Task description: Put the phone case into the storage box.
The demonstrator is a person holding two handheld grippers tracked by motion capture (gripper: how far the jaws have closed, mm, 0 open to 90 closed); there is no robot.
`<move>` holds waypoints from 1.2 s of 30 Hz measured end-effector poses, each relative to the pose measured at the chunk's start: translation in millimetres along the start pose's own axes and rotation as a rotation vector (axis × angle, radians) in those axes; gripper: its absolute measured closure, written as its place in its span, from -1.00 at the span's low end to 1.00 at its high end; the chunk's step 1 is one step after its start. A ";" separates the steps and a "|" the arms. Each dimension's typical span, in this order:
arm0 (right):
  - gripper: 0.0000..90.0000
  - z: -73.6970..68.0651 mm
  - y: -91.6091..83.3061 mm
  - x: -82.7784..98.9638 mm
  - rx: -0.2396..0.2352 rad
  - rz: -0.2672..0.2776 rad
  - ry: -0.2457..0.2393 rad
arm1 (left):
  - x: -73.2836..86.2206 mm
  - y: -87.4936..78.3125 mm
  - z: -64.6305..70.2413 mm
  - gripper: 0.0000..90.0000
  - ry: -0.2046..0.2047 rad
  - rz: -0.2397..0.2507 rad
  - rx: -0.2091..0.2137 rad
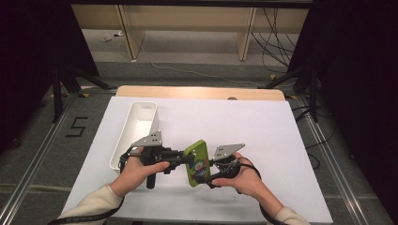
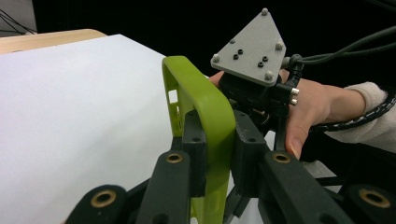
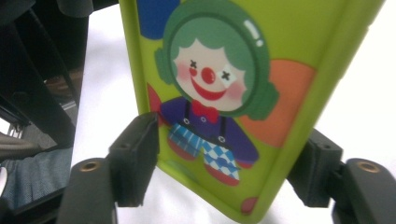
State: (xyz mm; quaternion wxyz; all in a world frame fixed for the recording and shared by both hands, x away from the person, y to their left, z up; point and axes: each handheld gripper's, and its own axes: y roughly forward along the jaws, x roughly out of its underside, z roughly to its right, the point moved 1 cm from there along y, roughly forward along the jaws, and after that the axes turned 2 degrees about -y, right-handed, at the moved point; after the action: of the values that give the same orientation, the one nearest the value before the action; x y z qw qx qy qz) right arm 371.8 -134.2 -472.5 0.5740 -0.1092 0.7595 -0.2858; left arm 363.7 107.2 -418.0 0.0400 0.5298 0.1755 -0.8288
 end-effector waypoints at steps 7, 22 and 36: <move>0.02 1.8 -1.7 0.5 0.000 0.002 0.013 | -0.7 -0.9 -0.9 0.72 0.009 0.013 -0.018; 0.71 2.1 -4.7 0.2 -0.021 -0.008 0.055 | -2.3 -2.2 -2.8 0.52 0.053 0.085 -0.088; 0.74 -2.8 -15.8 -7.3 0.064 0.047 0.135 | -3.8 -1.4 1.4 -0.85 0.091 0.107 -0.267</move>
State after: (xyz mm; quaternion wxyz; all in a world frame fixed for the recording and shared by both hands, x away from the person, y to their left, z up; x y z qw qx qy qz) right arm 369.0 -142.5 -457.2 0.5311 -0.0534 0.7893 -0.3033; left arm 363.8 107.6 -413.7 0.1463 0.5655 0.2574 -0.7698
